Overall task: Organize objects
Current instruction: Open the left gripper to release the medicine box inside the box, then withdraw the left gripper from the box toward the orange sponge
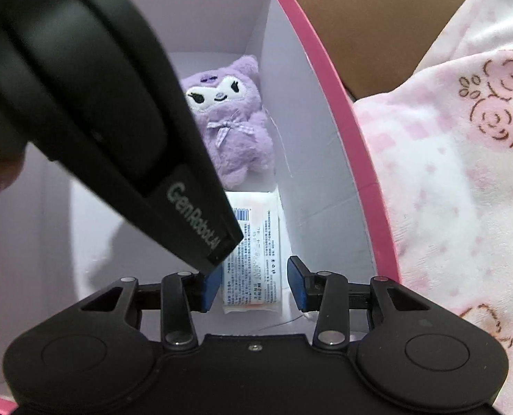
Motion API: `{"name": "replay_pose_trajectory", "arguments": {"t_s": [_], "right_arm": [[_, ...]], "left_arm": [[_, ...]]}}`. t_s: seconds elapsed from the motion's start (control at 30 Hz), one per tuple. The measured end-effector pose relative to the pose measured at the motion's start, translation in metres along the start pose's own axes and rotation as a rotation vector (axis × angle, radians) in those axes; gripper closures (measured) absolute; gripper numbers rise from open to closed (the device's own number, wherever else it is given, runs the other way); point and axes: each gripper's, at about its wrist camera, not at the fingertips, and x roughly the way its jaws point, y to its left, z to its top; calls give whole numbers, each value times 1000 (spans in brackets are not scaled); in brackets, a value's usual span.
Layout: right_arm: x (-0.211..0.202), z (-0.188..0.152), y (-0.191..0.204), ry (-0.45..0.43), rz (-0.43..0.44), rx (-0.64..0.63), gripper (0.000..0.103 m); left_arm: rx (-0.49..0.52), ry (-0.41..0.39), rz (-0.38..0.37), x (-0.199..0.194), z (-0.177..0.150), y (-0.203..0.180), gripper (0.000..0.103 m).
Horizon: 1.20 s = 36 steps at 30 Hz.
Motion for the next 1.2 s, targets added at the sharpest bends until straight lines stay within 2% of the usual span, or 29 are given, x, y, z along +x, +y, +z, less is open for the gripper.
{"name": "replay_pose_trajectory", "arguments": {"t_s": [0.13, 0.2, 0.47, 0.67, 0.83, 0.9, 1.0, 1.07, 1.2], "right_arm": [[-11, -6, 1, -50, -43, -24, 56], [-20, -10, -2, -71, -39, 4, 56], [-71, -41, -27, -167, 186, 302, 56], [-99, -69, -40, -201, 265, 401, 54], [-129, -63, -10, -240, 235, 468, 45], [-134, -68, -8, -253, 241, 505, 36], [-128, -69, 0, -268, 246, 542, 29], [-137, -72, 5, -278, 252, 546, 25], [-154, -75, 11, -303, 249, 557, 17]], "left_arm": [[8, -22, -11, -2, -1, -1, 70], [14, -23, -16, -4, -3, -3, 71], [133, -45, 8, -25, -21, -12, 70], [241, -65, 44, -59, -31, -26, 70], [297, -45, 98, -94, -28, -43, 67], [337, -51, 116, -109, -34, -50, 65], [401, -56, 141, -129, -46, -60, 57], [424, -54, 152, -139, -54, -63, 51], [457, -61, 165, -160, -69, -67, 45]]}}
